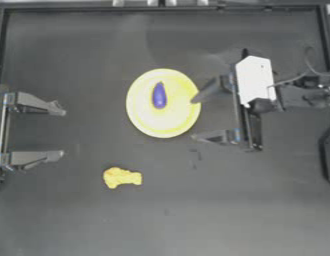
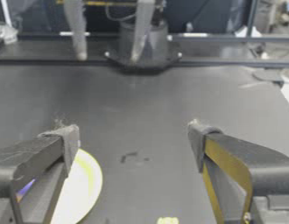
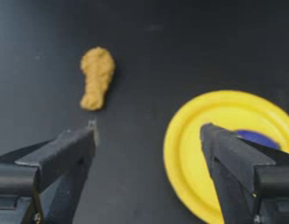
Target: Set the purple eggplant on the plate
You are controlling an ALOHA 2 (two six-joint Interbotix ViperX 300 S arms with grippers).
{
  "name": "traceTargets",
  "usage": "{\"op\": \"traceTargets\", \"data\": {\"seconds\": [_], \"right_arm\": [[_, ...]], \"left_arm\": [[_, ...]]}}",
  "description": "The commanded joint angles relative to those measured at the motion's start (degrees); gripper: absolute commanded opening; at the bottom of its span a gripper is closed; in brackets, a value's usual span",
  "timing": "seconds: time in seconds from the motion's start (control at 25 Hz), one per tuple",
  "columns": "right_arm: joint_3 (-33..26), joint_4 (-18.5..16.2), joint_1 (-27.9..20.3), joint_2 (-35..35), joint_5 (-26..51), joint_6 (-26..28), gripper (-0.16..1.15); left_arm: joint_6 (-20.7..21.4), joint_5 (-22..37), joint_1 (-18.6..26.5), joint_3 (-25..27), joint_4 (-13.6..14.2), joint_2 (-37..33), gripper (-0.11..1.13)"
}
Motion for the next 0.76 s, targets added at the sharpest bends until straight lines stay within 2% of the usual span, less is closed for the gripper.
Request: {"op": "traceTargets", "data": {"seconds": [0.04,0.24,0.44,0.76], "right_arm": [[1.41,2.11,1.67,-3.43,-2.20,-0.09,0.98],[5.19,2.46,3.96,-6.59,-6.94,0.00,0.98],[8.44,4.48,5.27,-9.58,-10.02,-0.09,0.98],[12.74,4.75,7.47,-13.71,-14.50,-0.09,0.98]], "left_arm": [[0.00,0.09,0.18,-1.05,-0.09,0.70,1.03],[0.26,0.70,0.18,-1.32,0.00,0.70,1.03],[0.26,0.97,0.18,-1.41,0.00,0.70,1.03],[0.26,1.58,0.18,-1.49,0.00,0.62,1.03]]}}
